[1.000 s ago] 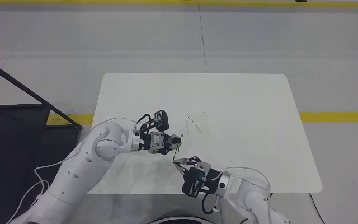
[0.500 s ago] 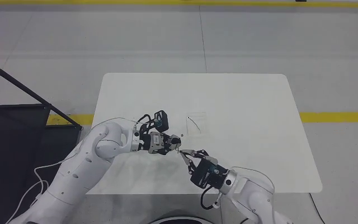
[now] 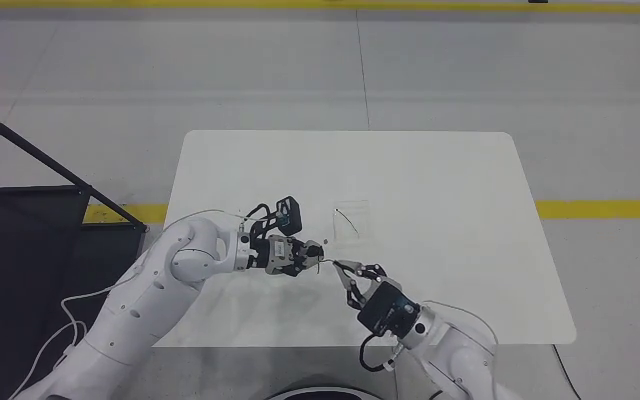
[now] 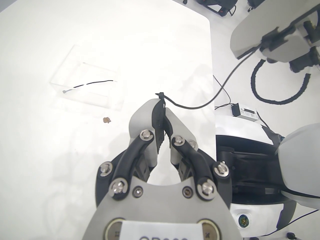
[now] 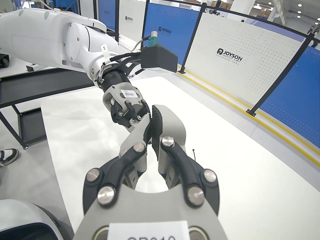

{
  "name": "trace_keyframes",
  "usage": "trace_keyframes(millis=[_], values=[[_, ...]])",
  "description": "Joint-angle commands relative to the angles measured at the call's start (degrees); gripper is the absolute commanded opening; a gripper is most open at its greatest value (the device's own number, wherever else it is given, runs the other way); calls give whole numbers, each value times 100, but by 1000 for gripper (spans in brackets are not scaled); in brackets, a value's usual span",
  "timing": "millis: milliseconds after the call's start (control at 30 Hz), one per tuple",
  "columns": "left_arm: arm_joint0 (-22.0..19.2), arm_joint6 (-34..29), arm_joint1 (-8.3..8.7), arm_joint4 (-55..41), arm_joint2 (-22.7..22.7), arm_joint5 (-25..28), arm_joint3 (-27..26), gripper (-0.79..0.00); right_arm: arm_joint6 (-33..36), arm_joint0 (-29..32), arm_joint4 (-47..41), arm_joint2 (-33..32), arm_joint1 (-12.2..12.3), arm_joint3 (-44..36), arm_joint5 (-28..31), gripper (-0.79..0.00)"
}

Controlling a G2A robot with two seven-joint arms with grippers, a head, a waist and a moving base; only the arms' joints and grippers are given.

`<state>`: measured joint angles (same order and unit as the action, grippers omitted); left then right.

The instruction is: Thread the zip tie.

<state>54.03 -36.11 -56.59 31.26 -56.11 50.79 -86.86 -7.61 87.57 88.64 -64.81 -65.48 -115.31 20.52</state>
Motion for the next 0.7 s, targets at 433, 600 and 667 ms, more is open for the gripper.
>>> trace_keyframes(millis=[433,600,667], values=[[-24,7,14,-46,26,-22,15,-785,-287,106,-45,-41,-16,20,-249,-785],[-29,17,18,-45,36,-24,18,-785,-423,154,-8,-30,-27,9,-409,-785],[-31,26,20,-31,36,-26,15,-785,-446,177,12,-16,-33,6,-488,-785]])
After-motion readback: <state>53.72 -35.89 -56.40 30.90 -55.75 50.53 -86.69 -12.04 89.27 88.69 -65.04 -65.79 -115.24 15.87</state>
